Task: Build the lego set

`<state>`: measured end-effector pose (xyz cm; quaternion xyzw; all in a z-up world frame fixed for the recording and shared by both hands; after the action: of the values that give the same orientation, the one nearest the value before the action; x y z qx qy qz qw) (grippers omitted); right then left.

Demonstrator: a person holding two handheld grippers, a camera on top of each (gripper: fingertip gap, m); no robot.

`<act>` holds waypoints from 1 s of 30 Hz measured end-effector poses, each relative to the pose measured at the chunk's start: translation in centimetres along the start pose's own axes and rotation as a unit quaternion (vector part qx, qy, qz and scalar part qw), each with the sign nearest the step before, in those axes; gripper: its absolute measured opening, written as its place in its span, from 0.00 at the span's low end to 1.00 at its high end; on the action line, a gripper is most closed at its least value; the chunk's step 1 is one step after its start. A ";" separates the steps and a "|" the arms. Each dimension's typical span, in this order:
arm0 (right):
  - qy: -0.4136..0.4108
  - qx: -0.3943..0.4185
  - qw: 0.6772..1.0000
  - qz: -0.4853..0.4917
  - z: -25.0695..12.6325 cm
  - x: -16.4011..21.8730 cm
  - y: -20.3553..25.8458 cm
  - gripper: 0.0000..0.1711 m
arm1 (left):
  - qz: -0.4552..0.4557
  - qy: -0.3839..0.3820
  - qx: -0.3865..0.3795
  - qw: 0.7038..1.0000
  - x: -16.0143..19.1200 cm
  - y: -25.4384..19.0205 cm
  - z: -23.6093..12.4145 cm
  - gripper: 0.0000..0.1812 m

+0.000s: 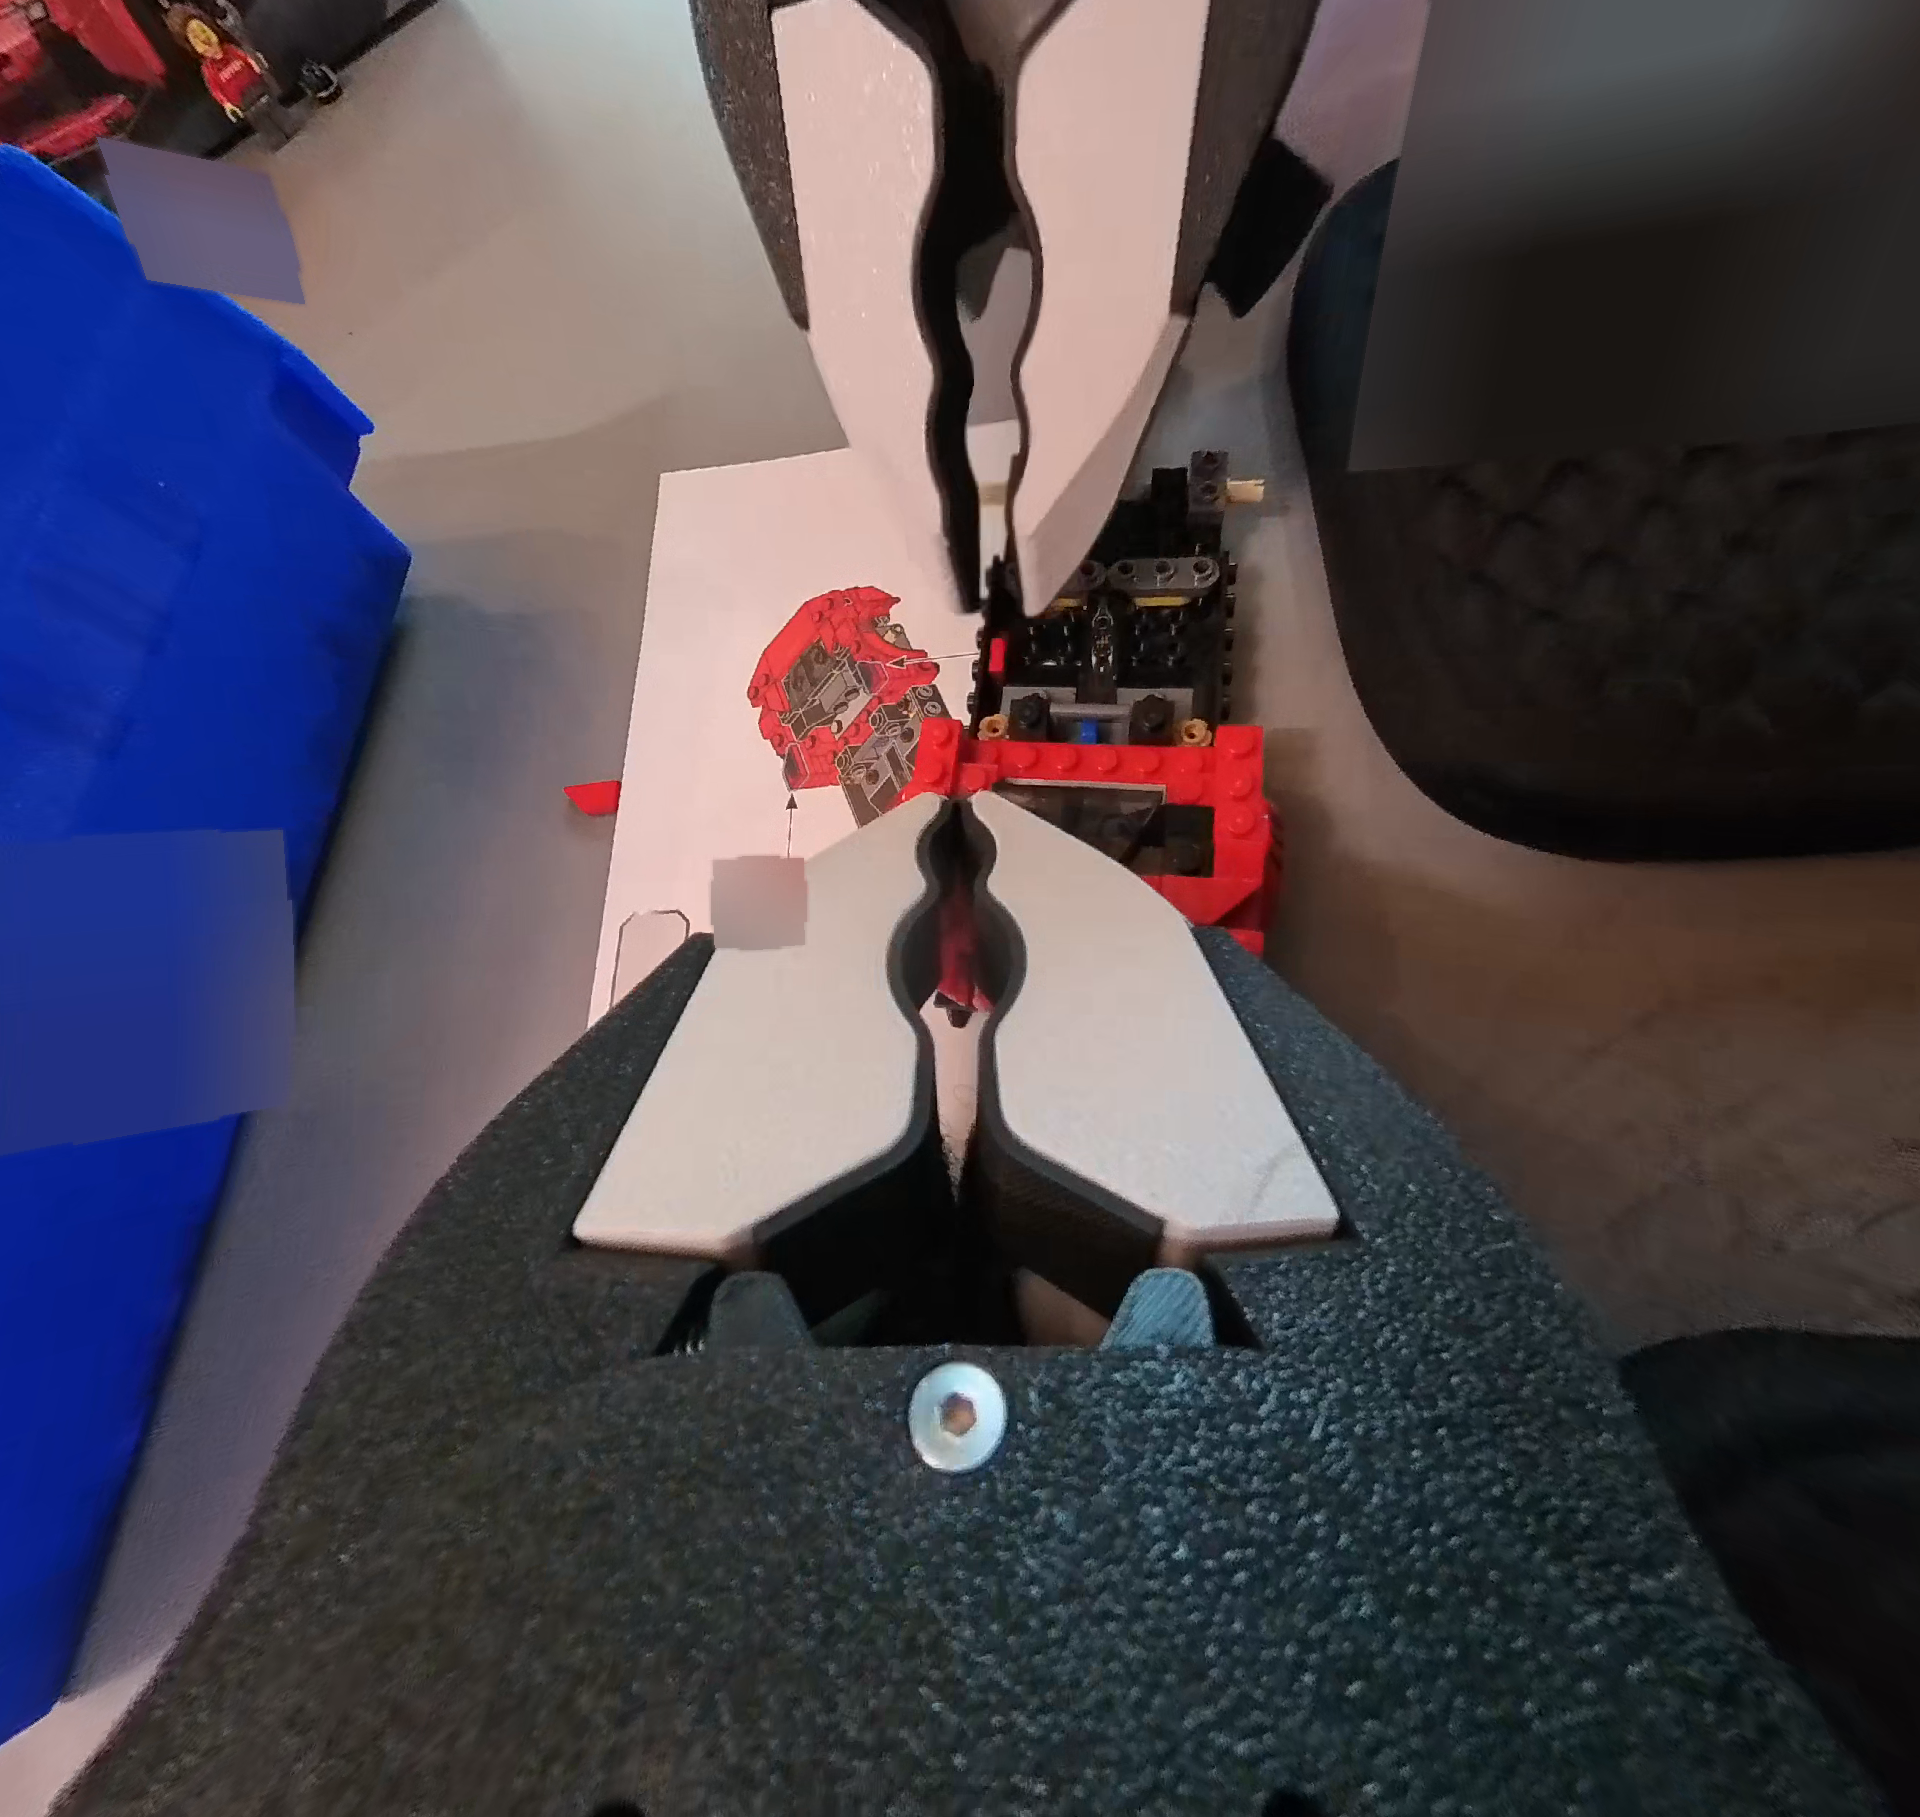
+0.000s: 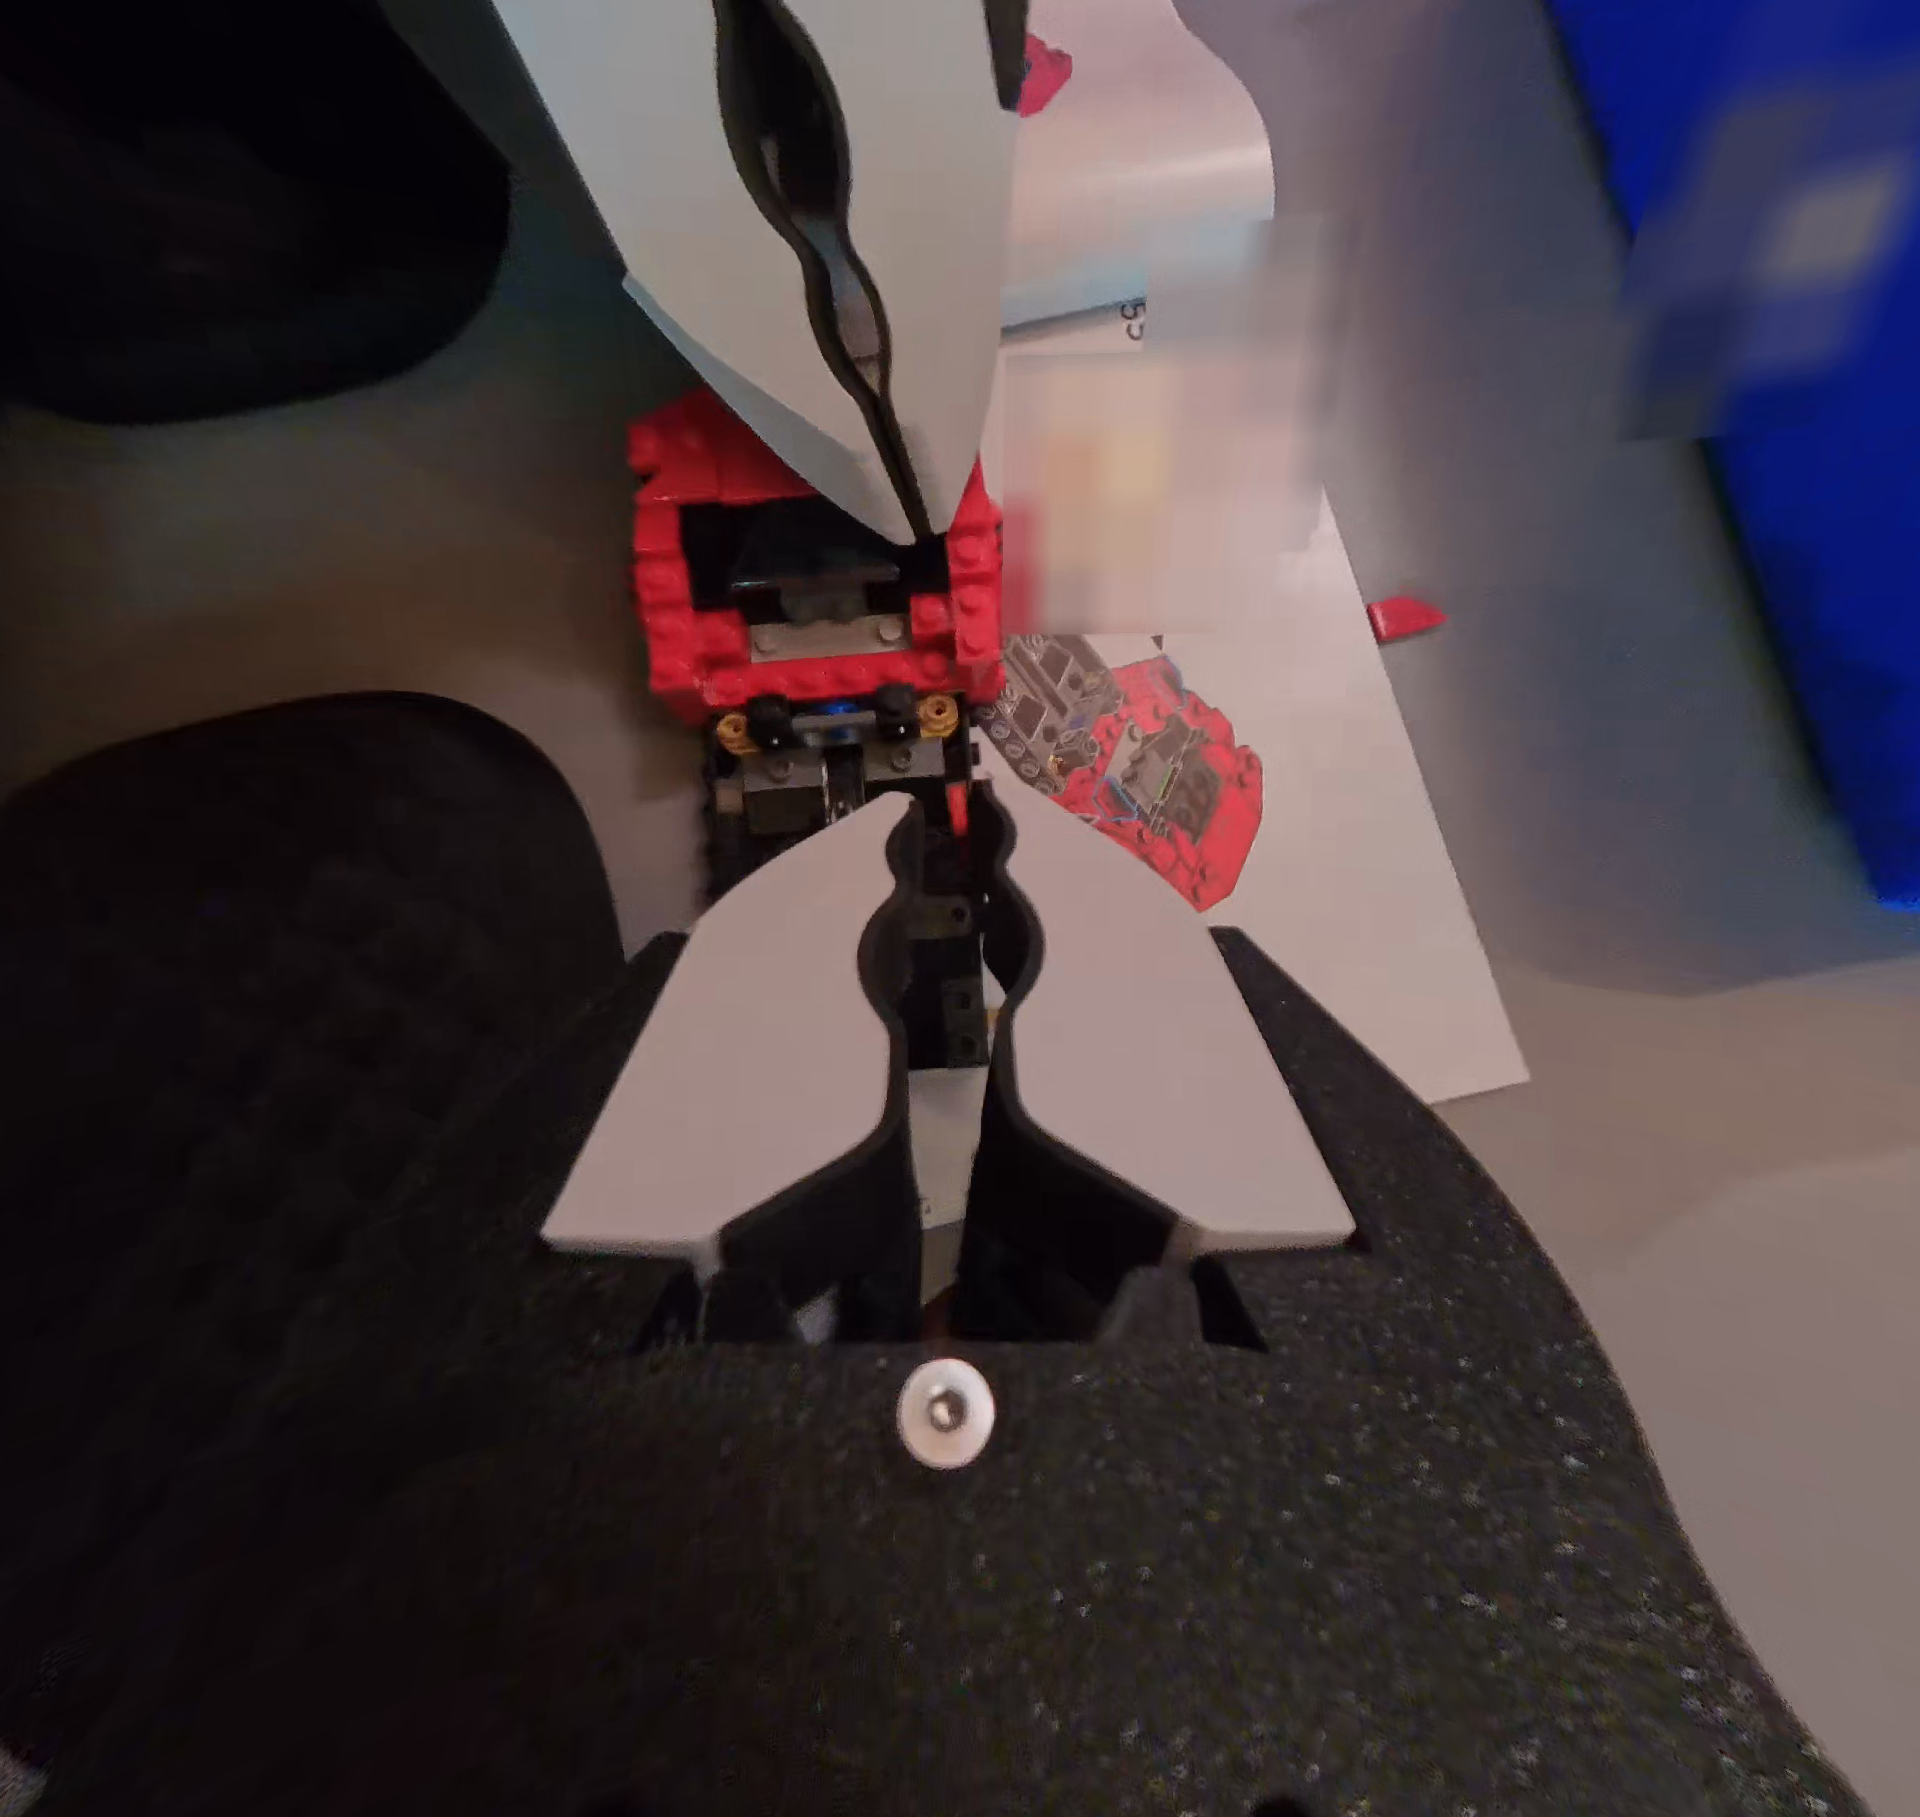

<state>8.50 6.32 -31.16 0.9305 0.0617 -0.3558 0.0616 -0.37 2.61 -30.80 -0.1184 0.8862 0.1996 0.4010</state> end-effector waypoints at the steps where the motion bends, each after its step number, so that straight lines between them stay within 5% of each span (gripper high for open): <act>1: 0.001 0.005 1.000 -0.011 0.2 -0.1 0.1 0.05 | 0.001 0.000 -0.001 1.000 0.0 0.0 0.0 0.00; 17: 0.033 0.071 0.994 -0.072 1.0 0.5 -0.1 0.03 | 0.005 0.001 -0.003 1.000 0.1 0.1 0.2 0.00; 30: -0.089 -0.011 0.995 0.044 -0.7 0.5 -0.6 0.02 | 0.007 0.001 -0.007 1.000 0.0 0.1 0.3 0.00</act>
<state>9.18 7.10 -31.00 0.8964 0.0191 -0.4331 0.0924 -0.22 2.80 -30.98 -0.1150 0.8859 0.2082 0.3981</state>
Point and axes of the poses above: each gripper's, where its closed fingertips meet, z out along the fingers, x out of its underside, y = z × x across the jaws, the point moved 4 cm from there along -z, back along the fingers, and after that the axes turned 5 degrees about z, right-handed, at the moved point
